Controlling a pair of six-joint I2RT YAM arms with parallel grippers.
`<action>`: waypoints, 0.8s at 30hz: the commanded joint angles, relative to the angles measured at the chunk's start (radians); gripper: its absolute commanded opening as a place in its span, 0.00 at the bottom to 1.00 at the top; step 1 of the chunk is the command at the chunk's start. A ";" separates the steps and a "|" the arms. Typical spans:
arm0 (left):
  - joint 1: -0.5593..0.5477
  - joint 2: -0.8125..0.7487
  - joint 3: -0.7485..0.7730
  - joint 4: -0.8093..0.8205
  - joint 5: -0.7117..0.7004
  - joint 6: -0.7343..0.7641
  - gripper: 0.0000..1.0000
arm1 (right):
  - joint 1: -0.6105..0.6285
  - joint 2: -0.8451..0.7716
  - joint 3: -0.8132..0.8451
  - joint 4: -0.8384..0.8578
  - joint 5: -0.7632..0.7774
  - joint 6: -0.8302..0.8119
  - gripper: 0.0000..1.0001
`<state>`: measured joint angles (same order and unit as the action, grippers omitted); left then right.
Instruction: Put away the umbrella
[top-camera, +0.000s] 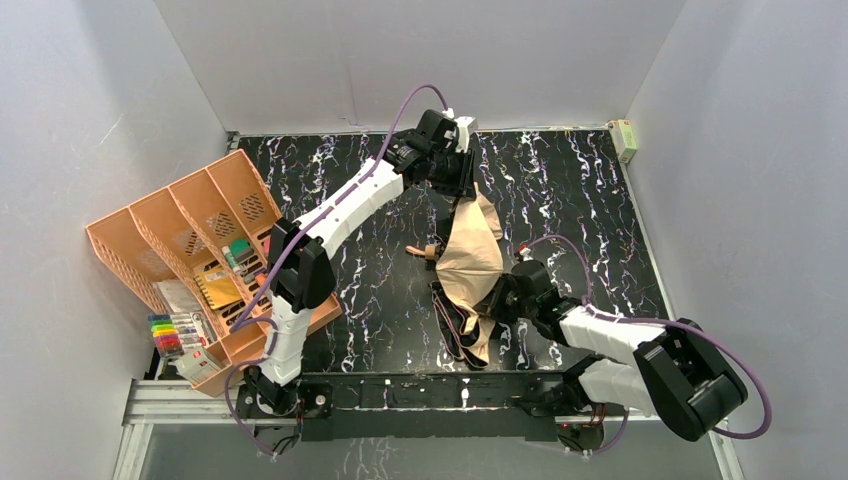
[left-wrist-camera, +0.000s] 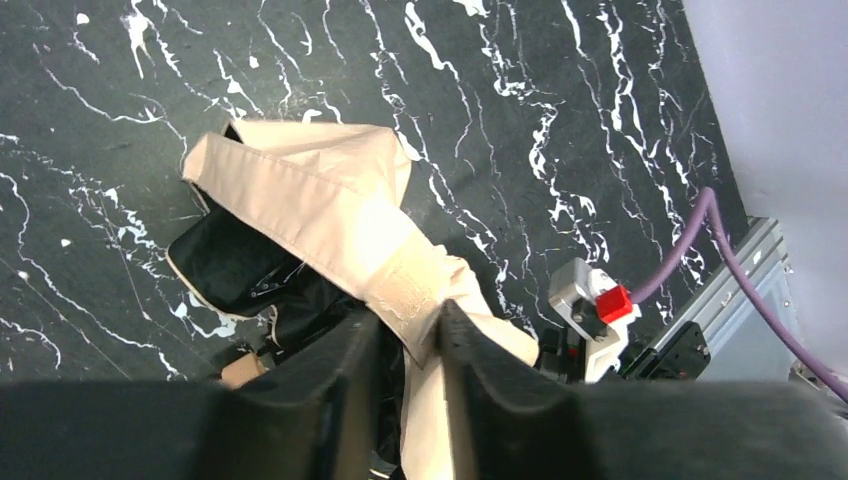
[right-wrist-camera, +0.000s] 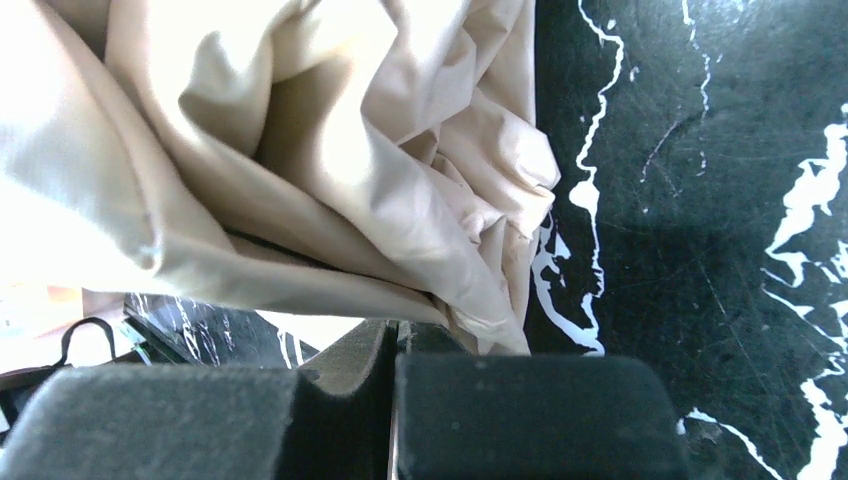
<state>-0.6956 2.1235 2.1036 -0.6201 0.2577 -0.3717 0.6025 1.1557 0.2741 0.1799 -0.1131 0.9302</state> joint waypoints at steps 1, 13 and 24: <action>0.002 -0.011 0.063 0.000 0.046 -0.002 0.17 | -0.003 0.057 0.001 -0.032 0.064 0.009 0.05; 0.008 -0.057 0.074 0.081 0.100 0.005 0.00 | -0.003 0.284 0.101 0.165 0.095 0.024 0.02; -0.030 -0.458 -0.581 0.429 0.124 -0.081 0.00 | -0.005 0.335 0.166 0.239 0.073 -0.007 0.04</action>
<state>-0.6956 1.8660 1.7481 -0.3607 0.3698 -0.4015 0.6025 1.4940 0.4347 0.4423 -0.0853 0.9668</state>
